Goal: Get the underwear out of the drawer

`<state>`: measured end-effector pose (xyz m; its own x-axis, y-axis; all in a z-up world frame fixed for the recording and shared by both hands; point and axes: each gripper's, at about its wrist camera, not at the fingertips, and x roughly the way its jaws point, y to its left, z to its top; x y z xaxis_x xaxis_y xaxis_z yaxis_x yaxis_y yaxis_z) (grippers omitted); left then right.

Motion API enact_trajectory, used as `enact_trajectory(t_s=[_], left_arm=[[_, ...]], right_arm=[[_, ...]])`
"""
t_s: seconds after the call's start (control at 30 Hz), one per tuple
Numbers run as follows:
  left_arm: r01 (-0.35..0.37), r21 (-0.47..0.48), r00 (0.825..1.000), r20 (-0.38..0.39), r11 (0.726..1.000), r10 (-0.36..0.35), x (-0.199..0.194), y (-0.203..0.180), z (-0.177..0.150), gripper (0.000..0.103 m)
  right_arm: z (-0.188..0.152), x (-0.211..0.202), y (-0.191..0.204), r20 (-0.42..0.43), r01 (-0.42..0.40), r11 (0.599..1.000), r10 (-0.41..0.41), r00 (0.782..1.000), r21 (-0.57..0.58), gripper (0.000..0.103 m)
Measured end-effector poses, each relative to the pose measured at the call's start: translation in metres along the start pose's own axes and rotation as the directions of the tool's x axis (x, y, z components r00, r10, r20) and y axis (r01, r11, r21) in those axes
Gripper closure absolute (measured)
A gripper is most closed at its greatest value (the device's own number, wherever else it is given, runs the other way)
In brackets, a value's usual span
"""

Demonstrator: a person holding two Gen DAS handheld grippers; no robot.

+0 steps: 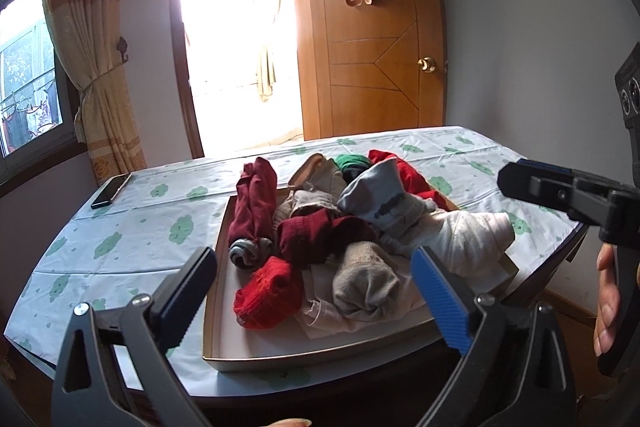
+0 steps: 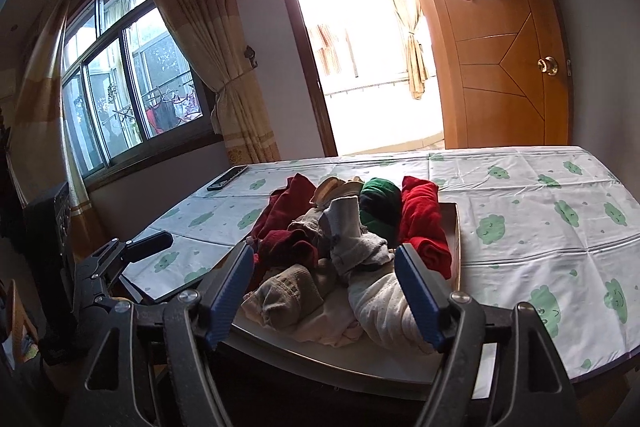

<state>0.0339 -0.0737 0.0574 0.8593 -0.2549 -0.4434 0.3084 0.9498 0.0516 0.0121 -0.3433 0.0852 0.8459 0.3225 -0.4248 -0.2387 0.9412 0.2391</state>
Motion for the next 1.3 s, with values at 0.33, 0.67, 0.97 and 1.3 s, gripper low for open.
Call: enact_trajectory(t_s=[0.33,0.67,0.97,1.3], left_arm=[[-0.015,-0.027,0.999,-0.032,1.000,0.014,0.006,0.005,-0.001,0.004],[-0.019,-0.042,0.999,-0.048,0.999,0.017,0.011,0.009,-0.002,0.000],[-0.042,-0.031,0.998,-0.041,0.999,0.041,0.009,0.010,-0.001,0.000],[-0.054,-0.017,0.998,-0.030,0.998,0.054,0.007,0.009,0.003,0.000]], right_arm=[[-0.003,0.002,-0.004,-0.005,0.004,1.000,-0.004,1.000,0.013,0.028],[-0.004,0.005,-0.001,-0.016,0.002,1.000,-0.002,1.000,0.004,0.028],[-0.004,0.006,-0.001,-0.021,0.003,1.000,-0.003,1.000,0.000,0.028],[-0.003,0.008,0.001,-0.023,-0.001,1.000,0.001,1.000,-0.009,0.028]])
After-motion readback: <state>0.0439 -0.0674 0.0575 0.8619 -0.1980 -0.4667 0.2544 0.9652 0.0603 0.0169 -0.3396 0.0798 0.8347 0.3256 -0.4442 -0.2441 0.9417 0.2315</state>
